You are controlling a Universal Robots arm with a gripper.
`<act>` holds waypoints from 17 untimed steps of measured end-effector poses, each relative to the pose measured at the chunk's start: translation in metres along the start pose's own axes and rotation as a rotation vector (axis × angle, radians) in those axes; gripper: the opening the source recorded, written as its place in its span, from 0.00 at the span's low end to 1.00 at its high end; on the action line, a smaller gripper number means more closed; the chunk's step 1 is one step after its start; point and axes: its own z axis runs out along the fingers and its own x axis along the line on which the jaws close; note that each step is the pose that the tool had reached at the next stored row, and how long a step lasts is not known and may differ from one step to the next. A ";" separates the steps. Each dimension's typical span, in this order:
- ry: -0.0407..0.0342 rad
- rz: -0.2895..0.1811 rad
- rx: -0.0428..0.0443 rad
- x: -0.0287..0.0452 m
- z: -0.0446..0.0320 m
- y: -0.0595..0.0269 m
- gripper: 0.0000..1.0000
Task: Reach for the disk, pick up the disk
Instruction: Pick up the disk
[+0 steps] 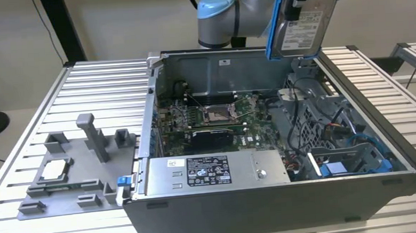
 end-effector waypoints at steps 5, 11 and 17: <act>0.0001 0.000 0.0000 -0.0001 0.0002 -0.0047 0.00; 0.0000 0.000 0.0000 -0.0001 0.0001 -0.0057 0.00; 0.0001 0.000 0.0000 0.0041 0.0000 -0.0062 0.00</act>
